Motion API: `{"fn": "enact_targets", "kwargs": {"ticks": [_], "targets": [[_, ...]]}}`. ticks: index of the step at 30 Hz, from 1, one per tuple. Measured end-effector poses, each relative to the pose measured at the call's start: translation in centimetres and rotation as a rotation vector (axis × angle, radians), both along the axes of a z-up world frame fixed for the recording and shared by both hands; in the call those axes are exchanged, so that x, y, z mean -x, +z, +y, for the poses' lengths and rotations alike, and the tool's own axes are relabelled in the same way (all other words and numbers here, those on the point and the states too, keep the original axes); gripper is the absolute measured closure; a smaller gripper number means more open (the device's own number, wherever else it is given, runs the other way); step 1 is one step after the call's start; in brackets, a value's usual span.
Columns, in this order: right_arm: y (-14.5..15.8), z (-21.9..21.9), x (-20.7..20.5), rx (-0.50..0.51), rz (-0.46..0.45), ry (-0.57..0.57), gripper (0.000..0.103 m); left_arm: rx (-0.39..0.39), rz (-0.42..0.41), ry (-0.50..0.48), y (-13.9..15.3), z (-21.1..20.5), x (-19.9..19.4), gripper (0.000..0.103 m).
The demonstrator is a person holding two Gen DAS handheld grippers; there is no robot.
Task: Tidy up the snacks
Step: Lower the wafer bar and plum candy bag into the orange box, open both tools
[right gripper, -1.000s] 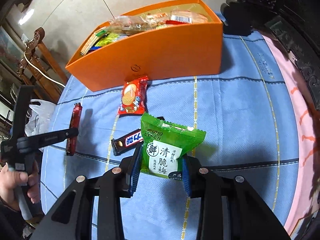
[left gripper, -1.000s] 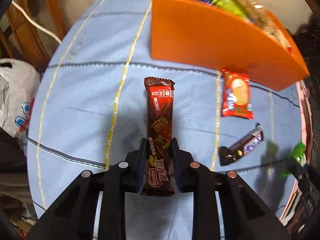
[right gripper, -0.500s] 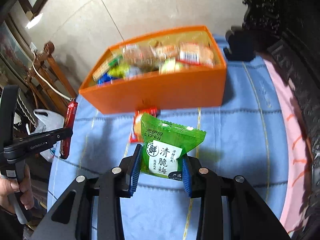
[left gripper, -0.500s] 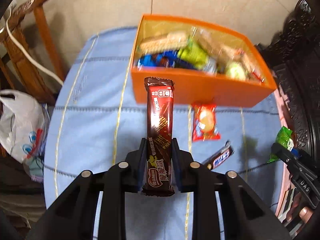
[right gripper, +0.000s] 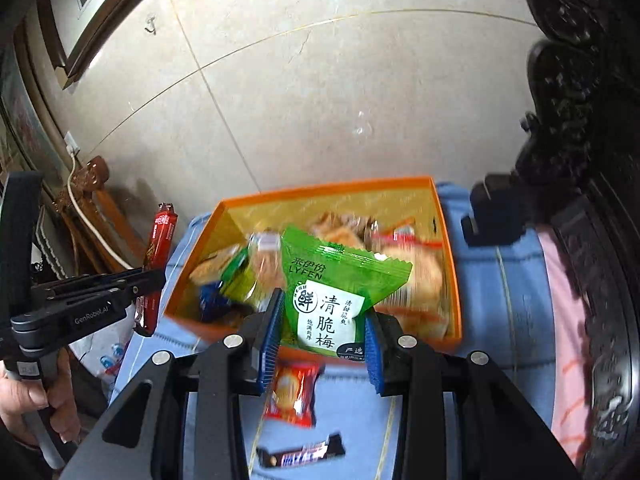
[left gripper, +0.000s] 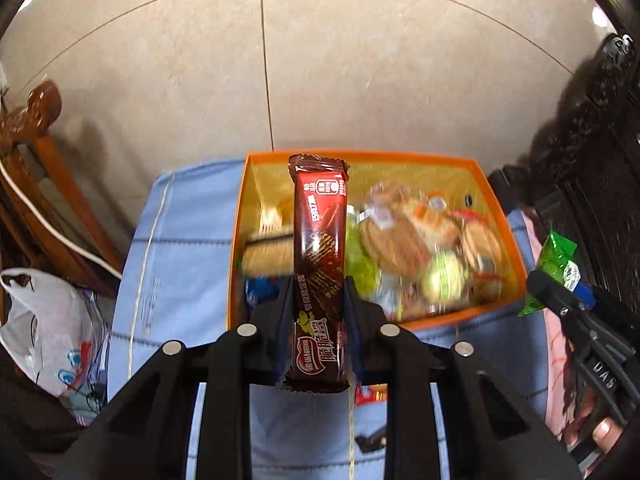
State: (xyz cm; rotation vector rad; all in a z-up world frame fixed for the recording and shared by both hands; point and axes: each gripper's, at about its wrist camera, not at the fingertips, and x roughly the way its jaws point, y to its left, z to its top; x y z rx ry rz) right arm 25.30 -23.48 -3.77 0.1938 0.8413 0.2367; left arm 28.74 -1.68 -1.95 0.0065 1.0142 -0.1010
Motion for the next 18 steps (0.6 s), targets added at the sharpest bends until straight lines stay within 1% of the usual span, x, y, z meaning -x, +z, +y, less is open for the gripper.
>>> {"fn": "enact_targets", "kwargs": {"ticks": [6,11,12,13,14,15,16,17,18], "targets": [[-0.7,0.4,-2.7,-0.013,-0.001,-0.013,0.067,0.017,-0.006,0.013,0.0,-0.7,-3.6,0.080],[-1.7,1.0,-4.8,-0.013,0.010,-0.021,0.065,0.036,0.022,0.006,-1.4,-1.3,-6.1,0.080],[-1.9,1.0,-5.3,-0.019,0.008,-0.023,0.065,0.049,0.026,-0.005,-1.7,-1.5,-6.5,0.075],[-2.2,1.0,-5.8,-0.031,0.004,-0.017,0.046,0.070,0.017,-0.020,-1.8,-1.7,-6.8,0.047],[-2.5,0.7,-6.1,-0.043,-0.009,-0.039,0.023,0.077,-0.022,-0.026,-1.7,-1.9,-6.8,0.026],[-2.5,0.2,-6.1,-0.051,-0.015,-0.072,0.018,0.055,-0.063,-0.004,-1.4,-1.9,-6.6,0.007],[-2.7,-0.6,-5.8,-0.071,-0.013,-0.112,0.014,0.021,-0.112,0.031,-1.2,-1.8,-6.1,0.006],[-2.9,-0.9,-5.6,-0.088,-0.006,-0.113,0.014,0.017,-0.147,0.032,-1.0,-1.5,-5.5,0.006],[-3.2,-1.2,-5.3,-0.099,0.005,-0.112,0.014,0.022,-0.139,0.018,-1.2,-1.5,-5.3,0.006]]}}
